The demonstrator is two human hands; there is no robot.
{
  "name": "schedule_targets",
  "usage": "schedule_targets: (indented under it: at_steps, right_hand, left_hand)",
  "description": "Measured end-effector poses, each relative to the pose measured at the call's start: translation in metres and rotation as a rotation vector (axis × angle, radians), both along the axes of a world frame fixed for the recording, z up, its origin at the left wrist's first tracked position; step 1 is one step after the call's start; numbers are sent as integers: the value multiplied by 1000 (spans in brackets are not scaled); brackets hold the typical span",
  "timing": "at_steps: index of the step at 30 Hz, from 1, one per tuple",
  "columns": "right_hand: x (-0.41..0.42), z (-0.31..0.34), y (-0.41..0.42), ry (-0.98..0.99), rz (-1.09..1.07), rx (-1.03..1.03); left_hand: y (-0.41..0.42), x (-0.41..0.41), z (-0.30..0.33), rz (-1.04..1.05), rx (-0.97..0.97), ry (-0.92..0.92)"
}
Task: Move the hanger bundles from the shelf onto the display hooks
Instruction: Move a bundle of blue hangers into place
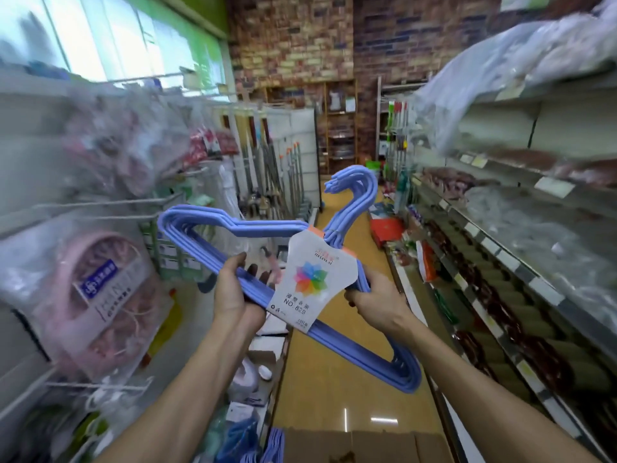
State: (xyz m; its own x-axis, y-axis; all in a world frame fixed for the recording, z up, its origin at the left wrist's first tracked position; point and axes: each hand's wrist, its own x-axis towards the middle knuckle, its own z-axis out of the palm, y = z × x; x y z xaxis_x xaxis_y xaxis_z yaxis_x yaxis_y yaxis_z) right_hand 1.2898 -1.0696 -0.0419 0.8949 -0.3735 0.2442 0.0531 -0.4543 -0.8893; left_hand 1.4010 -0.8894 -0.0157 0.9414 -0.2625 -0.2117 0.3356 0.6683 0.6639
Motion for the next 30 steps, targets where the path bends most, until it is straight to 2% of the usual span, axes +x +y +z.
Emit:
schedule_targets:
  at_steps: [9, 15, 20, 30]
  right_hand:
    - [-8, 35, 1, -69, 240, -44]
    - [-20, 48, 35, -152, 432, -39]
    - [-37, 54, 88, -189, 604, -1]
    - [-108, 71, 245, -265, 966, 35]
  left_hand:
    - [25, -65, 37, 234, -87, -24]
    - [70, -118, 52, 423, -92, -90]
    - [114, -185, 70, 615, -115, -124]
    - [250, -326, 85, 997, -22, -184]
